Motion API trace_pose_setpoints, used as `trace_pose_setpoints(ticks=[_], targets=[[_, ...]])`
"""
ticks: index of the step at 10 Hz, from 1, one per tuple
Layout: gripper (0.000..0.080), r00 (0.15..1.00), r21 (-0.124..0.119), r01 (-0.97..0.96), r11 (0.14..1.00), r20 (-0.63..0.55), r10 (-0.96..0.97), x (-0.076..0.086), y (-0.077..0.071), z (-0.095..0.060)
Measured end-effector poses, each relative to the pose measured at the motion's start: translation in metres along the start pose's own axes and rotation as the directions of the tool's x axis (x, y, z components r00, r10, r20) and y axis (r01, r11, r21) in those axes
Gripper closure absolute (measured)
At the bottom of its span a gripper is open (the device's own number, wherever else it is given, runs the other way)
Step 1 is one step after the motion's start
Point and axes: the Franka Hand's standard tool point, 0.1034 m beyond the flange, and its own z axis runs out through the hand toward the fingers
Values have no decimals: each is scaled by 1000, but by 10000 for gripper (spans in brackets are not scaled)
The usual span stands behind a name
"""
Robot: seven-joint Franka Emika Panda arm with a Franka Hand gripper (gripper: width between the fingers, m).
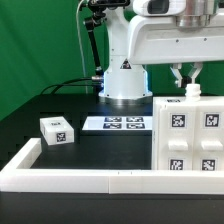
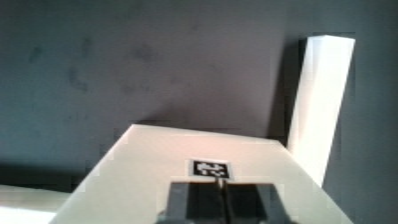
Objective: Assemble cabinet
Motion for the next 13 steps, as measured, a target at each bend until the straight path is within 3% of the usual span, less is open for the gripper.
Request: trace_pose_setpoints(ticks=[1, 2, 3, 4, 5, 6, 7, 8, 9, 11, 13], targets=[[798, 1000, 0, 0, 1000, -1, 0, 0, 0, 0], [702, 1000, 0, 0, 1000, -1, 0, 0, 0, 0], [702, 1000, 0, 1, 1000, -1, -1, 0, 0, 0], [514, 1000, 0, 1, 1000, -1, -1, 0, 0, 0], [378, 1000, -1, 3, 1000, -5, -3, -2, 0, 5], [196, 1000, -2, 18, 1000, -9, -18, -16, 1, 22], [196, 999, -3, 36, 999, 4, -36, -37, 6, 33], [73, 998, -3, 63, 998, 9, -63, -53, 16, 37], [15, 996, -4, 85, 996, 10, -85, -70, 31, 46], [4, 988, -11, 155, 988, 2, -155, -102, 74, 65], [2, 981, -11, 196, 981, 17, -195, -122, 113, 73]])
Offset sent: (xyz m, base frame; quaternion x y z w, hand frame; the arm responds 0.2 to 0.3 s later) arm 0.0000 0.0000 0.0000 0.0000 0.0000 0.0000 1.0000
